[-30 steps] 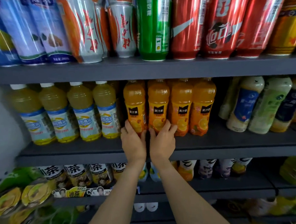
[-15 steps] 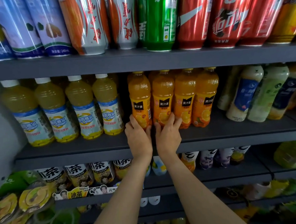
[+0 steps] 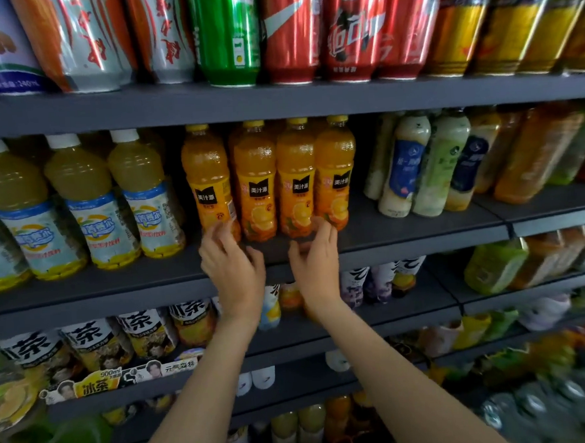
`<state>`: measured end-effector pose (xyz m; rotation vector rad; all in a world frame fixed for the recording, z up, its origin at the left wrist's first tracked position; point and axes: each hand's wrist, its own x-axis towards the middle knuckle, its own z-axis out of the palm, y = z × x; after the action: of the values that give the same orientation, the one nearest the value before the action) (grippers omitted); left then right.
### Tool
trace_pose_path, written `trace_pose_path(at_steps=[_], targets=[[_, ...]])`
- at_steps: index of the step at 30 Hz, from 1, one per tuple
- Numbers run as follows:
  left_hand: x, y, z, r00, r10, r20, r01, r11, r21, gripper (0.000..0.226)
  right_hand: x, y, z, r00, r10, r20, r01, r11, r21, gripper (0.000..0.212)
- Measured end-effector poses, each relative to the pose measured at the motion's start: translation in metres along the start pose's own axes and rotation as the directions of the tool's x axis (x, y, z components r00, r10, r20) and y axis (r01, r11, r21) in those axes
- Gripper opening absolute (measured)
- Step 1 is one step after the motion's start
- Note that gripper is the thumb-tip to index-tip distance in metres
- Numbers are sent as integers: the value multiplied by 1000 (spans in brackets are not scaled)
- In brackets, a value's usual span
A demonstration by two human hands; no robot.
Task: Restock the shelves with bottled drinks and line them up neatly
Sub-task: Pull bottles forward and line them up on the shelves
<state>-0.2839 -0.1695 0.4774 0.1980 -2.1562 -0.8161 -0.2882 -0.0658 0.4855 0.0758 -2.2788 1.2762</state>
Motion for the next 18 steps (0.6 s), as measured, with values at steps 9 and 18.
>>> trace_pose_path(at_steps=[9, 18], targets=[[-40, 120, 66, 938, 222, 267, -179, 968, -176, 42, 40, 76, -156, 976, 155, -150, -180, 968, -173, 36], [-99, 281, 188, 899, 284, 334, -200, 943, -265, 40, 124, 213, -343, 963, 210, -171, -243, 949, -202, 34]])
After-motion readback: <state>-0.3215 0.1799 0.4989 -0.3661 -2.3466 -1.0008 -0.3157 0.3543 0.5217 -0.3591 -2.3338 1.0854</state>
